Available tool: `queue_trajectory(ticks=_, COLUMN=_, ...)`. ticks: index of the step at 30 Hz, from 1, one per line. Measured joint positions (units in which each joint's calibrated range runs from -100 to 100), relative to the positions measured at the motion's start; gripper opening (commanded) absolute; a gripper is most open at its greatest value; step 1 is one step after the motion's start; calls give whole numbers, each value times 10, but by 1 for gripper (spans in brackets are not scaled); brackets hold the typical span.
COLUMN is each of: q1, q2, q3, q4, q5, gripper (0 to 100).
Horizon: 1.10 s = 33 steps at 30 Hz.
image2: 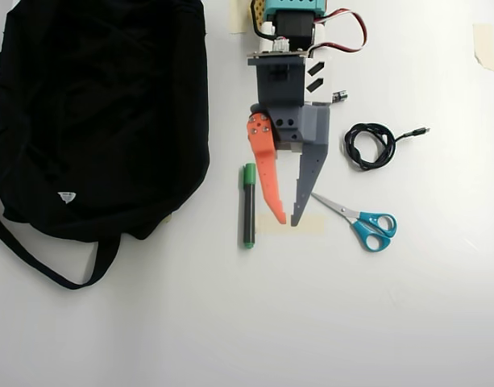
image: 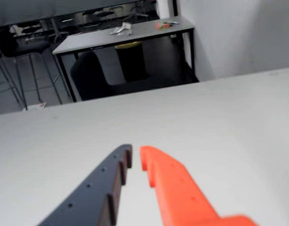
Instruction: Put the green marker into the black bag
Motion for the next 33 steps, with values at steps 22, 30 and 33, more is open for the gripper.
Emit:
queue_trajectory(ticks=22, q1=7, q2=15, q3=14, q4=314, q5=0, gripper=2)
queue_trajectory(ticks=30, q1=7, q2=15, q3=14, q4=502, q5=0, gripper=2)
queue_trajectory(ticks=33, q1=7, q2=15, q3=14, q4=540, q5=0, gripper=2)
